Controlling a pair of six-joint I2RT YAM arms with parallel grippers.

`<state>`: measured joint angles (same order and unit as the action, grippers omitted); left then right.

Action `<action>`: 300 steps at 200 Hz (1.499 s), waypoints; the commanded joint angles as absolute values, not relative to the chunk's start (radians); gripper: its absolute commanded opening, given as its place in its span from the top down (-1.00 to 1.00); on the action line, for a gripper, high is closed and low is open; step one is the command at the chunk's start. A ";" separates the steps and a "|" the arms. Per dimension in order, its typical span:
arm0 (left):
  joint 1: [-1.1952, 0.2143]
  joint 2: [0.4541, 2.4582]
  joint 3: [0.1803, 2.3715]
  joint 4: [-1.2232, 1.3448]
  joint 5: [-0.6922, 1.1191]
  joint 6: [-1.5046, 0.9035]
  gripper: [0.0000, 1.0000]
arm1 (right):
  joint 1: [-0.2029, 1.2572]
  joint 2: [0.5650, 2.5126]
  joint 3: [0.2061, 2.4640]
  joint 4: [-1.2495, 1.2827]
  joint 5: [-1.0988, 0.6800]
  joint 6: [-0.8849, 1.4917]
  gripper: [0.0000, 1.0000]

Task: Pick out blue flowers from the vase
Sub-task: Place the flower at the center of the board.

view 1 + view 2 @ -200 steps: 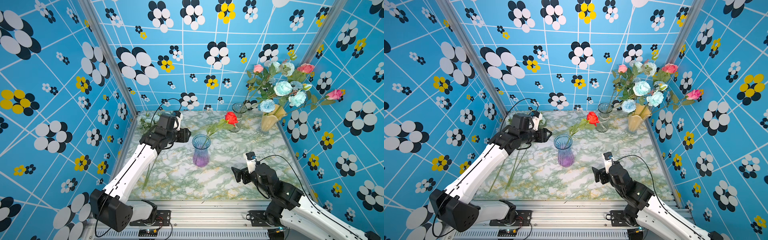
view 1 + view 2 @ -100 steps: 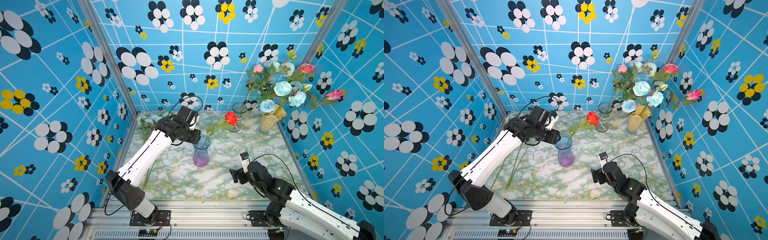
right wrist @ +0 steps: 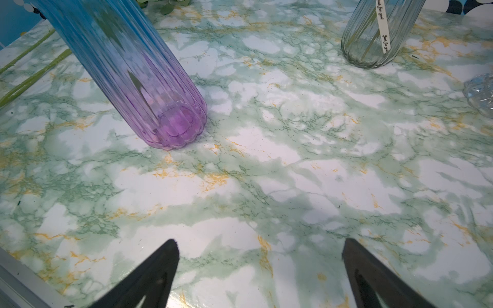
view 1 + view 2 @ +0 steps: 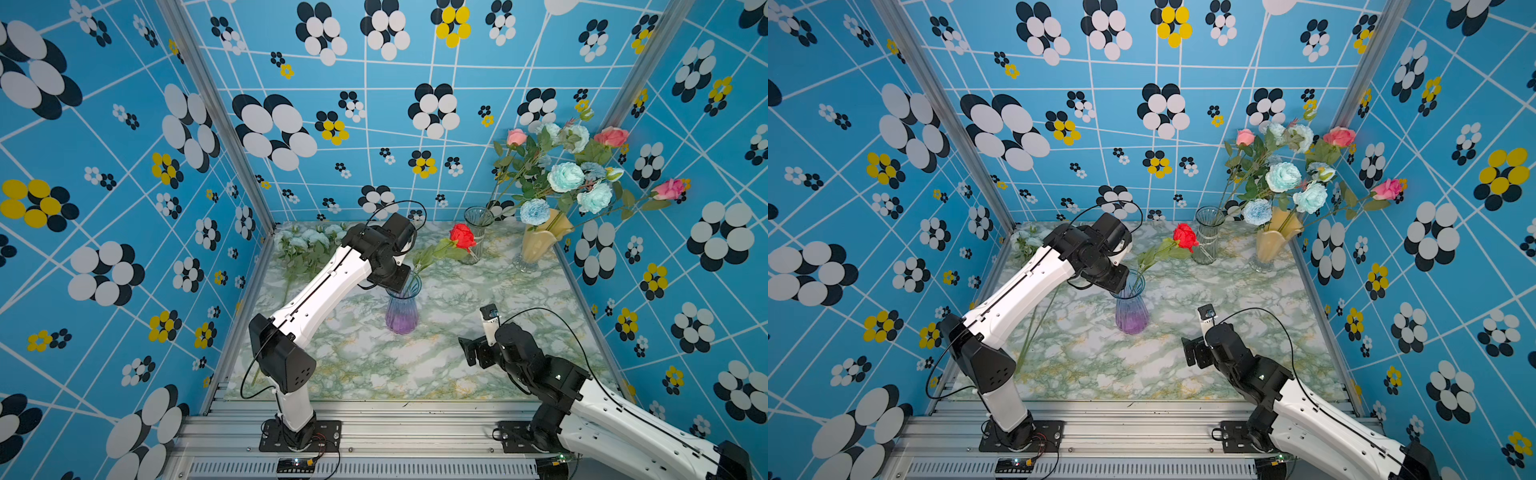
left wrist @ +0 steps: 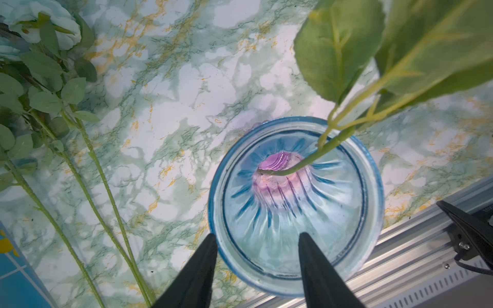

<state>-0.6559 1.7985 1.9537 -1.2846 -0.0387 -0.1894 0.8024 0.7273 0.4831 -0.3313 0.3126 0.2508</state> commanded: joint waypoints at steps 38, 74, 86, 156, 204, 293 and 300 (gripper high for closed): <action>-0.657 1.848 1.969 -1.350 -0.063 -0.183 0.06 | 0.798 0.713 0.503 -0.328 0.311 0.252 -0.98; -0.648 1.845 1.973 -1.325 -0.033 -0.178 0.07 | 0.797 0.706 0.503 -0.329 0.310 0.254 -0.98; -0.638 1.848 1.970 -1.321 -0.015 -0.175 0.09 | 0.797 0.707 0.503 -0.329 0.308 0.253 -0.98; -0.603 1.894 1.936 -1.266 0.054 -0.169 0.40 | 0.796 0.703 0.503 -0.331 0.307 0.256 -0.98; -0.569 1.918 1.944 -1.241 0.068 -0.161 0.79 | 0.796 0.704 0.502 -0.330 0.307 0.255 -0.98; -0.432 2.029 2.132 -1.245 0.098 -0.109 1.00 | 0.798 0.699 0.502 -0.330 0.302 0.256 -0.98; -0.411 2.047 2.165 -1.252 0.095 -0.102 1.00 | 0.798 0.698 0.500 -0.330 0.302 0.257 -0.98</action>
